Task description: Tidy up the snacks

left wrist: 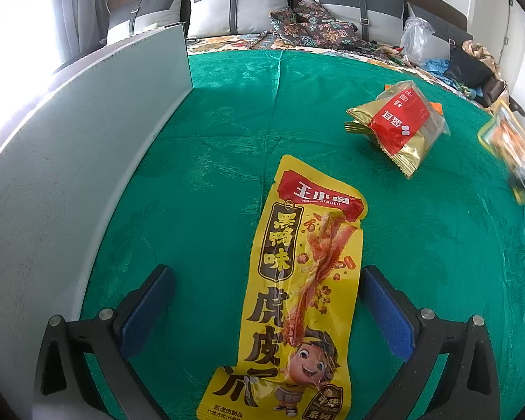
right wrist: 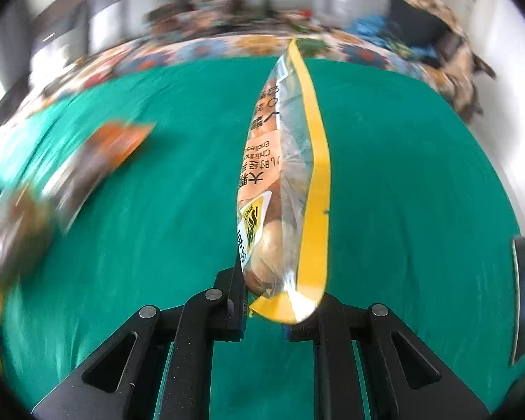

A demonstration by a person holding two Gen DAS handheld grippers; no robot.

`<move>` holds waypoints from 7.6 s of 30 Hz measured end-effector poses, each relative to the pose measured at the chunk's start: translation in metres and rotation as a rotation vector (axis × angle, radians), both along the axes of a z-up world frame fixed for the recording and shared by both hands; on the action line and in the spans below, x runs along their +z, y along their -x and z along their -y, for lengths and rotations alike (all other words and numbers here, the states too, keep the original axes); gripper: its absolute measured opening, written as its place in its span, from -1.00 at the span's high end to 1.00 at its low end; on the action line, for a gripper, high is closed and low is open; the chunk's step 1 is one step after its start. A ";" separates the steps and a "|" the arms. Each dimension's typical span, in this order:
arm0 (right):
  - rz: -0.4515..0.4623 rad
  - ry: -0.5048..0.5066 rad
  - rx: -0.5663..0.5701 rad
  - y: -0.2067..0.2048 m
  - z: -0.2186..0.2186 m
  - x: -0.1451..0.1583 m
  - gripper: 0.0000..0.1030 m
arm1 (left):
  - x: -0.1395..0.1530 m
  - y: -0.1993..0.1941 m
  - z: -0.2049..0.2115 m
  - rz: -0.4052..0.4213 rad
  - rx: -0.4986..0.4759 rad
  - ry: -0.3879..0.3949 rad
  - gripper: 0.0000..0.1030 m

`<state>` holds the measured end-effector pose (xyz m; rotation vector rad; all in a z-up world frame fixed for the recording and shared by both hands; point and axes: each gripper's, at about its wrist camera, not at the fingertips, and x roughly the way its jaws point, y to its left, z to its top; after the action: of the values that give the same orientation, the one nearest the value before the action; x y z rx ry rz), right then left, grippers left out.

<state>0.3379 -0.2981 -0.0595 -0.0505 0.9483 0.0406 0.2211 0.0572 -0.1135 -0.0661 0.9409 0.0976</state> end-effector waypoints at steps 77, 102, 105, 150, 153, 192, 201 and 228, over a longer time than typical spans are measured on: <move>0.077 -0.007 0.252 0.139 -0.046 -0.032 -0.85 | 0.000 0.001 0.000 0.000 0.001 -0.001 -1.00; 0.077 -0.006 0.252 0.139 -0.046 -0.032 -0.85 | -0.001 0.000 0.000 0.000 0.001 -0.001 -1.00; 0.077 -0.006 0.253 0.139 -0.046 -0.032 -0.85 | -0.001 0.000 0.000 0.000 0.001 -0.001 -1.00; 0.077 -0.006 0.253 0.139 -0.046 -0.032 -0.85 | 0.015 -0.006 0.008 -0.131 -0.212 -0.007 0.01; 0.077 -0.006 0.252 0.139 -0.046 -0.032 -0.85 | 0.020 0.007 0.008 -0.145 -0.256 -0.005 0.18; -0.246 -0.574 0.775 0.206 -0.442 0.127 -0.63 | 0.124 0.184 -0.304 0.036 0.387 0.151 -0.54; 0.022 -0.259 0.532 0.185 -0.282 0.067 -0.63 | 0.145 0.200 -0.232 0.184 0.252 0.275 -0.72; 0.097 -0.008 -0.040 0.158 0.054 -0.026 -0.77 | 0.003 0.021 0.073 0.003 -0.200 0.003 -0.99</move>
<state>0.1800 -0.3522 -0.0851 -0.0254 0.8523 0.0049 0.2002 -0.0156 -0.1109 0.0250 0.9403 -0.0888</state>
